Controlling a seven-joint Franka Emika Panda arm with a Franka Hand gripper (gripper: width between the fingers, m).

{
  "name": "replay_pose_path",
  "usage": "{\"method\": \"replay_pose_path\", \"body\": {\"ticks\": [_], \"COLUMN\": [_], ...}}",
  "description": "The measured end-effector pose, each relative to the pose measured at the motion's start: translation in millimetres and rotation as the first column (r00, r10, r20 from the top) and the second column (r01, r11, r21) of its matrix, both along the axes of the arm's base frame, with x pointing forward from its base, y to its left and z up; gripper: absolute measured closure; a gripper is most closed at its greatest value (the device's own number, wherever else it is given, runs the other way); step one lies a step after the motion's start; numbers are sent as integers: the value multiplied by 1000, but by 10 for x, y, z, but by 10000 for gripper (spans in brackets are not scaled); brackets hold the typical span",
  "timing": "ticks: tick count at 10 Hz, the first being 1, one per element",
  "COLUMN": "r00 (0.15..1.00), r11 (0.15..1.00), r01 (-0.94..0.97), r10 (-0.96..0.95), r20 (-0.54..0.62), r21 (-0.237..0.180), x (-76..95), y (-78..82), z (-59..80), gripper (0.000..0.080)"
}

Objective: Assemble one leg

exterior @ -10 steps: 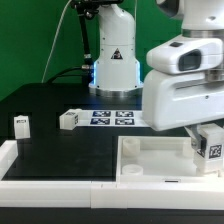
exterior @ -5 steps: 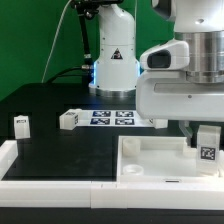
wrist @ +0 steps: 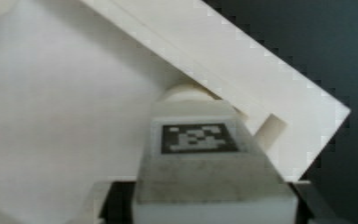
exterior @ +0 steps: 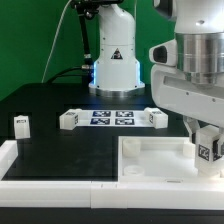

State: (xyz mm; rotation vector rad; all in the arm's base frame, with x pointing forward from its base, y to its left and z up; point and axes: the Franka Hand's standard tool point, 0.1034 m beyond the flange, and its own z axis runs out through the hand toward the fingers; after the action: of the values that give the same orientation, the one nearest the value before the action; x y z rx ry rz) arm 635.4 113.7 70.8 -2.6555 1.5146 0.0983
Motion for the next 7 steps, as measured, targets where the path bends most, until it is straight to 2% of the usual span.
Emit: {"method": "replay_pose_path", "body": {"ticks": [2, 3, 4, 5, 6, 7], "r00": [984, 983, 988, 995, 1000, 992], "r11": [984, 983, 989, 995, 1000, 992], "r01": [179, 184, 151, 98, 21, -122], "r10": [-179, -184, -151, -98, -21, 122], "r20": [-19, -19, -15, -10, 1, 19], "r21": [4, 4, 5, 6, 8, 7], "x": [2, 2, 2, 2, 9, 15], "y": [-5, -5, -3, -2, -7, -17], "z": [-1, -1, -1, -1, 6, 13], "gripper": [509, 509, 448, 235, 235, 166]}}
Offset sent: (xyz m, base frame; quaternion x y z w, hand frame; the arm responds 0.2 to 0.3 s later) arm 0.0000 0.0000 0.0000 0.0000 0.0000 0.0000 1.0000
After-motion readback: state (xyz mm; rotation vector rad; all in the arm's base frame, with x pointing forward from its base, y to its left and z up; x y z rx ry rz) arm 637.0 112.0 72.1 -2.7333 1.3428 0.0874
